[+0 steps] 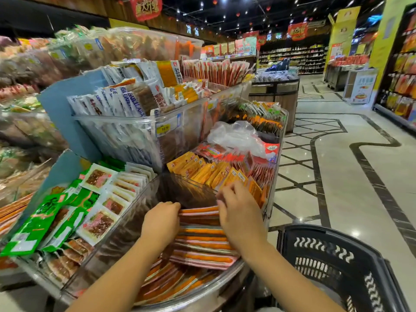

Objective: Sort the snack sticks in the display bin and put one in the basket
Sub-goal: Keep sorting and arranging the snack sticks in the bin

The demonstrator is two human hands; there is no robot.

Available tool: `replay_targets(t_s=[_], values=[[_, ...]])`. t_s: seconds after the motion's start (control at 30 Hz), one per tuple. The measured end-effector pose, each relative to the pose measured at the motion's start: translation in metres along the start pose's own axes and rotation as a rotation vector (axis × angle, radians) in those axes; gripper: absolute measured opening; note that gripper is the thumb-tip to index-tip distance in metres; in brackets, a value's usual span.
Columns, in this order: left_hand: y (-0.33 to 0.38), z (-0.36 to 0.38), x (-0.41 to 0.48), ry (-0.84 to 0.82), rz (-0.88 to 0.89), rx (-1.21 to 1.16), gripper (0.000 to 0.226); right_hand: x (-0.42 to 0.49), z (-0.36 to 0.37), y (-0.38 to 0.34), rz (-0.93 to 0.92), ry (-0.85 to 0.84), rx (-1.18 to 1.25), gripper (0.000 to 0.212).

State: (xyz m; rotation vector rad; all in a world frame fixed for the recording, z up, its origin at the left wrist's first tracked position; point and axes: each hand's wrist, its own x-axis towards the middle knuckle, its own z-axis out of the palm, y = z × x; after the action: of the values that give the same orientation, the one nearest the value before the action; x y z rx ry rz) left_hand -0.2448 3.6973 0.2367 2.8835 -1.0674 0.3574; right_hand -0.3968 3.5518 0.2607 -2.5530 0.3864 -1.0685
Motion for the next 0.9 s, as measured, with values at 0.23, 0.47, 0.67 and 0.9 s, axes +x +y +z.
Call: replay_targets(t_s=[0.23, 0.47, 0.67, 0.9], values=[[-0.003, 0.014, 0.008, 0.053, -0.013, -0.103, 0.014, 0.001, 0.005, -0.002, -0.11, 0.026, -0.334, 0.01], [-0.005, 0.014, 0.005, 0.098, 0.002, -0.16, 0.011, 0.002, 0.004, -0.006, -0.113, -0.149, -0.427, 0.005], [-0.003, -0.003, -0.007, 0.112, 0.087, -0.154, 0.022, 0.002, 0.001, -0.01, -0.104, -0.241, -0.461, 0.014], [-0.046, -0.057, -0.032, 0.451, 0.27, -0.05, 0.019, 0.001, 0.003, -0.007, -0.199, -0.138, -0.394, 0.007]])
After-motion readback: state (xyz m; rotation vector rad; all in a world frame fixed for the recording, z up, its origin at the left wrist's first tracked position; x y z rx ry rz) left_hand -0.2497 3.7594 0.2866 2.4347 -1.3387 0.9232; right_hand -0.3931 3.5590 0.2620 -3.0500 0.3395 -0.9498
